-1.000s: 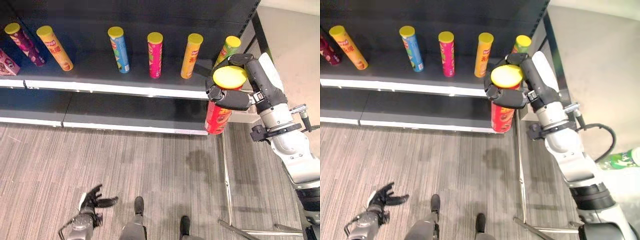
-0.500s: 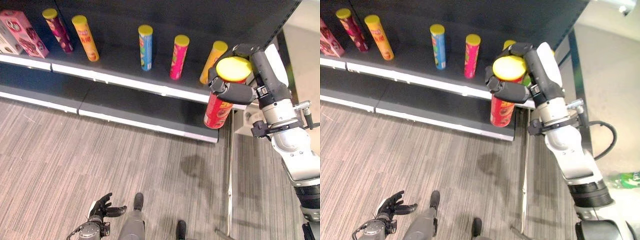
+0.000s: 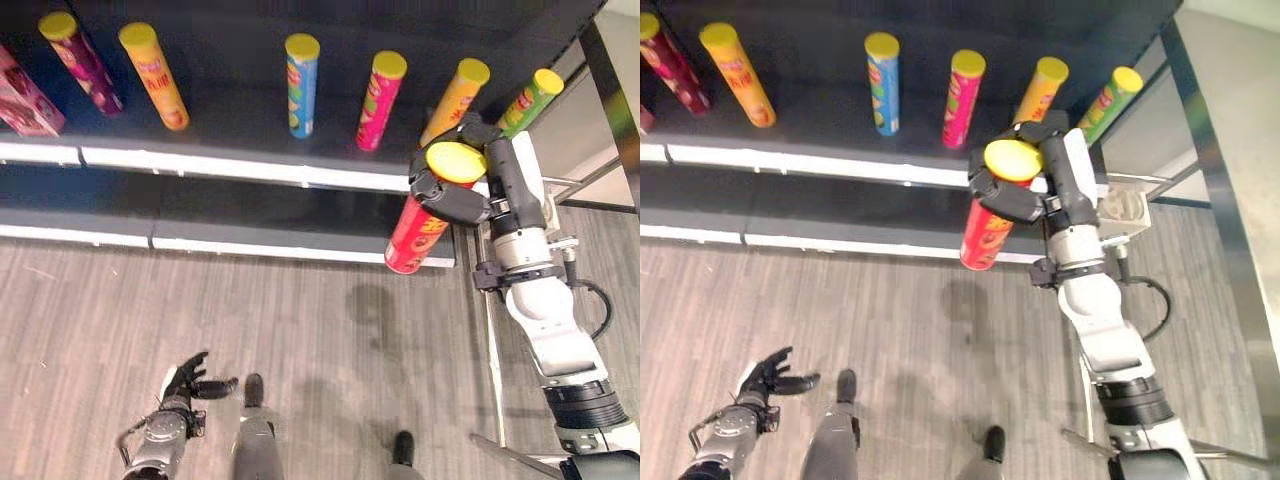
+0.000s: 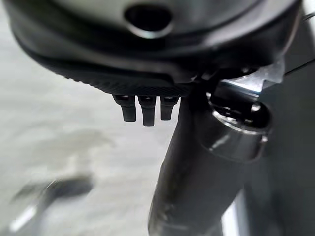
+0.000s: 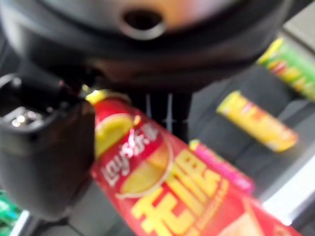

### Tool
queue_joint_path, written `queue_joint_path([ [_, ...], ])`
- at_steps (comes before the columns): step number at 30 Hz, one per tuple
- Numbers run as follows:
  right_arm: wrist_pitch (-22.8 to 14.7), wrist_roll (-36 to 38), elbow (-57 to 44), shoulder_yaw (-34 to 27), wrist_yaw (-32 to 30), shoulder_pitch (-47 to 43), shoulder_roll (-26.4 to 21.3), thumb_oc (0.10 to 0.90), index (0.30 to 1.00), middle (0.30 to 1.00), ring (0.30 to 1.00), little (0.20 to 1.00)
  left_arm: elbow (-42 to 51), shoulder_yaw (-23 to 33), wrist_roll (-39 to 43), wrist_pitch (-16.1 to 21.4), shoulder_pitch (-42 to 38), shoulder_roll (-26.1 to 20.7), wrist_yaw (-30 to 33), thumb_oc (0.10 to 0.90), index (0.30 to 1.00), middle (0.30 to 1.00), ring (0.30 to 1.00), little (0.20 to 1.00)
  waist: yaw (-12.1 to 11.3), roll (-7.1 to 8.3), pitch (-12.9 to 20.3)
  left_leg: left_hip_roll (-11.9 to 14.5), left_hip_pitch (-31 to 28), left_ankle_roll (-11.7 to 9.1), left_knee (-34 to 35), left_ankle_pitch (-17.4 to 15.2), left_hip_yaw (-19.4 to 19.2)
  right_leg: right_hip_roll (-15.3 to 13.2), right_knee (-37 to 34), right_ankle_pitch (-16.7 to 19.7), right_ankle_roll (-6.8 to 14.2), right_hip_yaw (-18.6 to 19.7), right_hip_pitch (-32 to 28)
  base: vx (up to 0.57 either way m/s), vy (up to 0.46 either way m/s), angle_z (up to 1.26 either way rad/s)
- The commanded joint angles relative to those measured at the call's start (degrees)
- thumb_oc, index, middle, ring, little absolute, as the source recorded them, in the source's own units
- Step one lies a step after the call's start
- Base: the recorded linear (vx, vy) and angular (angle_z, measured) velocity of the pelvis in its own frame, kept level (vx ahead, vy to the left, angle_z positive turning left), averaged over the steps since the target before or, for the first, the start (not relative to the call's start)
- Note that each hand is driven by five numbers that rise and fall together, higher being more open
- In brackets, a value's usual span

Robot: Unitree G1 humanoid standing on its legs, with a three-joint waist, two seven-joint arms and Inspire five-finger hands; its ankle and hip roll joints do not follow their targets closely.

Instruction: Put the goods on the table back onto the shelves and tidy them up.

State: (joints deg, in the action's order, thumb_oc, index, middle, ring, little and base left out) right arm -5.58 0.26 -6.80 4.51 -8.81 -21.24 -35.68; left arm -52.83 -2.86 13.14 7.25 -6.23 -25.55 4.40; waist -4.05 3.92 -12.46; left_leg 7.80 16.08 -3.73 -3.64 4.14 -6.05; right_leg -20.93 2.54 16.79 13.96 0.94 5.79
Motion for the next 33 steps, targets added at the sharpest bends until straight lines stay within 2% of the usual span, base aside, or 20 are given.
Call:
queue_joint_path([
  [1,-6.3,3.6,-4.4,-7.0,-1.9,-7.0,-7.5,0.4,0.3,0.3,0.3,0.3,-2.9,1.3,-3.1,-0.3,4.6,-1.0,-0.4,0.8,0.9,0.9,0.9,0.9,0.0,-0.49,7.4,-0.7,-9.3,-3.1,7.2,-5.1,-1.2,16.0,-2.6,-17.3,-0.3,0.9,-1.9,0.06,0.434,0.0],
  [2,-6.3,3.6,-4.4,-7.0,-1.8,-7.0,-7.4,0.4,0.3,0.3,0.3,0.3,-2.9,1.3,-3.1,-0.3,4.5,-1.0,-0.4,0.8,0.9,0.9,0.9,0.9,0.0,-0.46,7.4,-0.7,-9.2,-3.1,7.2,-4.9,-1.2,16.0,-2.6,-17.2,-0.3,0.9,-1.8,0.03,0.284,-0.2],
  [4,-6.8,3.0,-1.7,-6.2,-2.8,-5.9,-6.0,0.4,0.3,0.3,0.3,0.3,-4.5,2.5,-5.1,-1.4,5.6,0.2,1.3,0.8,0.9,0.9,0.9,0.9,-1.1,0.2,7.0,-3.3,-9.9,-1.8,7.0,-6.2,-1.0,20.5,-3.7,-20.1,-1.6,1.0,-2.4,0.03,0.123,-0.25],
  [6,-5.9,3.0,-4.4,-6.0,-1.4,-7.6,-8.6,0.4,0.3,0.3,0.3,0.3,-4.5,1.8,-3.8,-0.6,5.5,1.6,0.2,0.8,0.9,0.9,0.9,0.9,-1.3,0.57,6.9,-5.6,-12.5,-1.1,6.6,-7.1,0.2,22.6,-2.4,-20.8,-3.0,2.3,-3.2,0.18,0.098,0.15],
  [8,-6.3,2.8,-4.3,-5.6,-1.8,-7.3,-8.8,0.4,0.3,0.3,0.3,0.3,-3.9,2.0,-3.2,-0.3,6.2,2.8,-0.1,0.8,0.9,0.9,0.9,0.9,-1.0,0.15,6.8,-6.2,-13.8,-0.8,6.9,-7.6,0.4,22.8,-2.9,-20.6,-3.5,1.9,-3.7,0.18,0.064,0.21],
  [12,-6.2,3.9,-4.6,-5.8,-1.2,-7.5,-9.6,0.4,0.3,0.3,0.3,0.3,-1.9,-1.0,-3.4,-0.3,6.6,5.5,-1.3,0.8,0.9,0.9,0.9,0.9,-0.2,-0.6,5.7,-7.1,-12.8,-0.3,1.2,-10.6,1.8,22.2,-3.1,-20.8,-4.2,0.5,-3.8,0.1,0.072,0.13],
  [16,-5.9,4.1,-4.5,-6.3,-0.9,-6.5,-10.7,0.4,0.3,0.3,0.3,0.3,-1.3,-2.4,-4.0,-0.4,6.0,6.1,-1.7,0.8,0.9,0.9,0.9,0.9,0.0,-1.2,5.7,-4.6,-9.5,-2.0,-1.3,-9.4,1.1,19.9,-4.1,-21.2,-3.5,-1.7,-4.8,0.09,0.173,0.21],
  [19,-6.2,4.0,-4.3,-7.6,-1.2,-5.9,-11.6,0.4,0.3,0.3,0.3,0.3,-1.8,-2.9,-4.2,-0.2,5.1,6.2,-1.4,0.8,0.9,0.9,0.9,0.9,0.2,-0.86,6.6,0.7,-5.0,-4.2,0.9,-5.0,1.4,16.3,-5.0,-21.4,-2.1,-2.2,-4.6,0.07,0.232,0.12],
  [20,-6.2,4.0,-4.3,-7.6,-1.2,-5.8,-11.6,0.4,0.3,0.3,0.3,0.3,-1.8,-2.9,-4.2,-0.1,5.1,6.2,-1.4,0.8,0.9,0.9,0.9,0.9,0.3,-0.84,6.7,0.7,-4.8,-4.2,1.0,-4.9,1.5,16.3,-5.0,-21.4,-2.1,-2.3,-4.6,0.15,0.302,0.3],
  [21,-6.2,4.2,-3.4,-8.5,-2.0,-5.0,-11.7,0.4,0.3,0.3,0.3,0.3,-2.4,-3.2,-4.5,-0.1,4.6,6.1,-1.2,0.8,0.9,0.9,0.9,0.9,0.5,-0.74,7.3,4.3,-2.3,-6.0,3.9,-1.9,1.7,14.4,-6.5,-21.3,-1.1,-2.3,-5.0,0.2,0.334,0.31],
  [22,-6.4,4.2,-3.1,-8.9,-2.4,-4.3,-11.4,0.4,0.3,0.3,0.3,0.3,-2.3,-3.2,-4.7,0.1,4.4,5.9,-0.9,0.8,0.9,0.9,0.9,0.9,0.6,-0.8,7.7,5.8,-1.2,-6.8,5.6,-1.1,2.1,13.3,-7.3,-21.4,-0.4,-2.3,-5.6,0.27,0.455,0.4],
  [25,-6.6,3.9,-3.3,-8.8,-2.8,-3.2,-10.2,0.4,0.3,0.3,0.3,0.3,-2.2,-3.4,-5.2,0.8,4.1,5.2,0.3,0.8,0.9,0.9,0.9,0.9,0.6,-1.75,7.8,8.5,0.4,-8.9,5.6,0.7,3.3,9.8,-7.5,-22.3,0.9,-1.8,-7.4,0.23,0.485,0.15],
  [26,-6.6,4.0,-3.9,-8.4,-2.4,-3.4,-9.5,0.4,0.3,0.3,0.3,0.3,-1.8,-3.5,-5.8,0.6,4.5,5.0,0.1,0.8,0.9,0.9,0.9,0.9,0.5,-2.52,7.8,8.8,-0.8,-9.1,4.8,-0.1,3.5,8.8,-7.5,-22.3,1.0,-1.2,-8.1,0.2,0.795,-0.4],
  [27,-6.3,2.8,-4.5,-8.2,-1.8,-3.6,-8.5,0.4,0.3,0.3,0.3,0.3,-1.6,-3.6,-6.2,0.5,3.9,4.8,-0.1,0.8,0.9,0.9,0.9,0.9,0.8,-4.08,7.7,8.5,-0.8,-9.3,1.9,-1.4,2.7,6.3,-7.5,-20.3,1.0,-1.2,-7.5,0.13,0.589,-0.86],
  [28,-6.3,2.8,-4.6,-8.3,-1.8,-3.5,-8.5,0.4,0.3,0.3,0.3,0.3,-1.6,-3.6,-6.2,0.5,3.9,4.8,-0.1,0.8,0.9,0.9,0.9,0.9,0.7,-4.05,7.7,8.6,-0.7,-9.3,1.7,-1.5,2.6,6.3,-7.5,-20.3,1.0,-1.1,-7.4,0.09,0.626,-1.03],
  [29,-6.1,2.2,-3.9,-7.8,-1.3,-4.0,-7.8,0.4,0.3,0.3,0.3,0.3,-1.8,-3.9,-7.3,0.6,3.7,4.5,-0.3,0.8,0.9,0.9,0.9,0.9,1.0,-4.75,7.6,7.9,-1.0,-9.0,0.3,-3.4,1.7,4.6,-7.5,-18.9,1.0,-1.1,-7.1,0.03,0.544,-0.65],
  [30,-5.6,1.9,-3.7,-6.4,-1.5,-5.1,-6.4,0.4,0.3,0.3,0.3,0.3,-1.2,-4.2,-7.1,0.3,2.7,3.5,-0.3,0.8,0.9,0.9,0.9,0.9,1.4,-4.65,7.2,5.5,-0.9,-8.0,-1.2,-4.3,0.0,1.6,-7.5,-11.5,1.0,-0.7,-5.0,0.07,0.805,-0.55],
  [31,-5.5,1.8,-3.3,-4.2,-1.4,-6.5,-4.9,0.4,0.3,0.3,0.3,0.3,-0.3,-3.2,-6.4,0.2,3.2,2.0,-0.2,0.8,0.9,0.9,0.9,0.9,1.3,-4.17,7.5,3.8,-2.0,-6.2,-0.2,-5.3,-1.0,-0.1,-6.4,-5.1,1.0,0.0,-2.3,0.05,0.587,-0.55],
  [32,-5.5,1.7,-3.2,-4.1,-1.4,-6.6,-4.8,0.4,0.3,0.3,0.3,0.3,-0.3,-3.1,-6.3,0.2,3.3,2.0,-0.3,0.8,0.9,0.9,0.9,0.9,1.3,-4.11,7.5,3.7,-2.1,-6.1,-0.1,-5.3,-1.1,-0.1,-6.5,-5.0,1.0,0.1,-2.2,0.08,0.462,-0.72],
  [33,-5.4,1.8,-3.6,-4.2,-1.4,-6.3,-4.2,0.4,0.3,0.3,0.3,0.3,-0.1,-2.5,-6.4,0.0,3.9,1.2,-0.2,0.8,0.9,0.9,0.9,0.9,1.3,-4.09,7.5,2.8,-3.4,-5.1,1.7,-5.2,-1.6,0.9,-6.1,-4.0,1.0,0.3,-1.6,0.07,0.313,-0.34],
])
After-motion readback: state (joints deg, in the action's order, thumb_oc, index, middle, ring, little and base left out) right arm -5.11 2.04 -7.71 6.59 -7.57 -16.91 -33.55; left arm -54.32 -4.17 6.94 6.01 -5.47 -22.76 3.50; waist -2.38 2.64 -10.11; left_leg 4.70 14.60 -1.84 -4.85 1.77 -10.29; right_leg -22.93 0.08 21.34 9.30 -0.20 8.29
